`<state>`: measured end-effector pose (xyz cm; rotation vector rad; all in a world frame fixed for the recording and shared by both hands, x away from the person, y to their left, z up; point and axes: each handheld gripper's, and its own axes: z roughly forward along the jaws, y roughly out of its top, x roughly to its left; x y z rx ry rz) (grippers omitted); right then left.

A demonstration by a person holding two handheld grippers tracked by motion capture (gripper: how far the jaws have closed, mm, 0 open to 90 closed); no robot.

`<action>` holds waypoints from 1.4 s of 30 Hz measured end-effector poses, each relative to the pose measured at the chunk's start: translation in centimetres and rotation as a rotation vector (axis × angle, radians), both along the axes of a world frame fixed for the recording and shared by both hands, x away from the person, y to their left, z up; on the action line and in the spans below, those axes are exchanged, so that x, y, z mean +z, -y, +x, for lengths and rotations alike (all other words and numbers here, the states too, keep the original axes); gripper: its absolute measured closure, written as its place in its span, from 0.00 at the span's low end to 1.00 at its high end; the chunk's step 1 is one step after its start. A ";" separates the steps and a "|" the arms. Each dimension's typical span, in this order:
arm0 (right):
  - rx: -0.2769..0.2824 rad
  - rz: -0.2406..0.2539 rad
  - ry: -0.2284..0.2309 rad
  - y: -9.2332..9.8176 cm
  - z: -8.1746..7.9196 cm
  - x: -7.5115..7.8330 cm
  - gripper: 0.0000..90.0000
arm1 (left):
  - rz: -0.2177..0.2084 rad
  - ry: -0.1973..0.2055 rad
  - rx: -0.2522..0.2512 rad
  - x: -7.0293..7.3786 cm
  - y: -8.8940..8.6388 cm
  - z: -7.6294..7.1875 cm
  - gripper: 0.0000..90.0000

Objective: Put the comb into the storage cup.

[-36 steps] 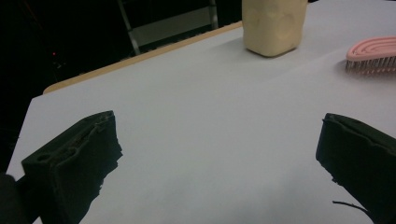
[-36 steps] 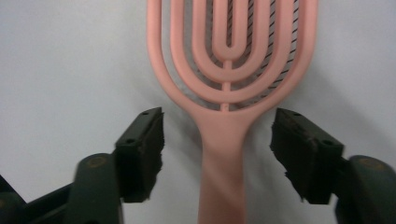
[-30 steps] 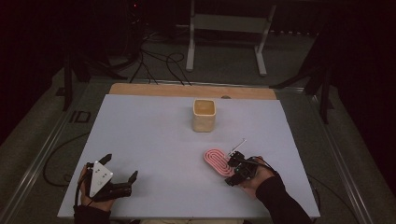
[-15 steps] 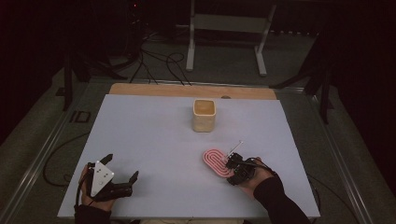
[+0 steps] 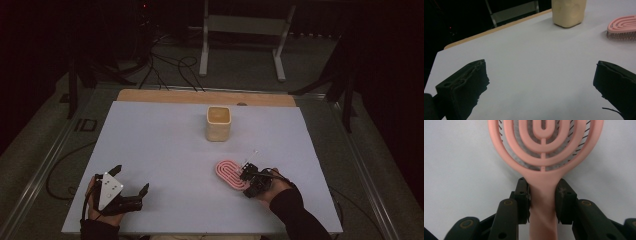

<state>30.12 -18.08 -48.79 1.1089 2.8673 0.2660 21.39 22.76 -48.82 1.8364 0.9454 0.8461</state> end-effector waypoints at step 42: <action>-0.002 0.150 0.182 0.1 -1.0 2.1 0.78 | 0.008 -0.018 -0.003 -0.3 0.2 0.2 0.00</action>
